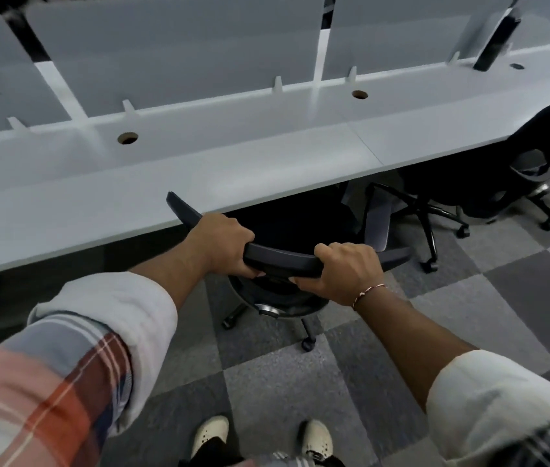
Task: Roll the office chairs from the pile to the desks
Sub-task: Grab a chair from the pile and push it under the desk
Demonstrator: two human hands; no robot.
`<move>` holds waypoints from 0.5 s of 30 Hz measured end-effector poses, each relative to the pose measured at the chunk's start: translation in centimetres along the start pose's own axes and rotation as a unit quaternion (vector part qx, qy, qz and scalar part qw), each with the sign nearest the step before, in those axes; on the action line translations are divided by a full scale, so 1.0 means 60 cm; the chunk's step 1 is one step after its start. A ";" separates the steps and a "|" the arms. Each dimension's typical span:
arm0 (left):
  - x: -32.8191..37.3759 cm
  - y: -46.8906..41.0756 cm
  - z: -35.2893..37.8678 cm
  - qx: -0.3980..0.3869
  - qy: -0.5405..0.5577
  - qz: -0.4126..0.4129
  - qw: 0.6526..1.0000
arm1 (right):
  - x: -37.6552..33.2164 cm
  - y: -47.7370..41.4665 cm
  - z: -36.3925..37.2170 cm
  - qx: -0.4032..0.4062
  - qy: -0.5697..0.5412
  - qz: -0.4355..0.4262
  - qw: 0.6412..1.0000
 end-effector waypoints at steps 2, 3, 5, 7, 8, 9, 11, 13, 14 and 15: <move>0.017 0.009 -0.004 -0.004 -0.007 -0.016 1.000 | 0.003 0.011 -0.002 -0.007 0.000 -0.012 1.000; 0.026 0.014 -0.006 -0.006 -0.008 -0.025 1.000 | 0.006 0.017 -0.004 -0.013 0.000 -0.016 1.000; 0.058 0.029 -0.014 -0.003 -0.005 -0.045 0.999 | 0.019 0.036 -0.013 -0.031 -0.007 -0.031 0.999; 0.090 0.044 -0.020 -0.006 -0.005 -0.068 0.998 | 0.032 0.051 -0.024 -0.058 -0.006 -0.044 0.997; 0.105 0.052 -0.024 -0.010 -0.003 -0.078 0.997 | 0.039 0.058 -0.031 -0.078 -0.004 -0.049 0.996; 0.121 0.060 -0.027 -0.012 0.001 -0.089 0.996 | 0.045 0.066 -0.037 -0.094 -0.004 -0.055 0.994; 0.150 0.077 -0.034 -0.014 0.002 -0.104 0.995 | 0.053 0.079 -0.048 -0.108 -0.007 -0.066 0.992; 0.174 0.097 -0.038 -0.019 0.009 -0.116 0.993 | 0.051 0.095 -0.057 -0.110 -0.003 -0.082 0.991; 0.185 0.111 -0.039 -0.021 0.011 -0.122 0.992 | 0.047 0.106 -0.060 -0.112 0.001 -0.090 0.990; 0.194 0.121 -0.040 -0.021 0.011 -0.126 0.992 | 0.044 0.115 -0.060 -0.114 0.003 -0.096 0.989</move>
Point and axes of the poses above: each hand's wrist, its own y-axis away from the middle knuckle, its own z-axis out of the palm, x = y × z, the point moved 2 cm from there along -y, towards the middle knuckle, and after that the axes turned 6 degrees about -y, right-handed, at the moved point
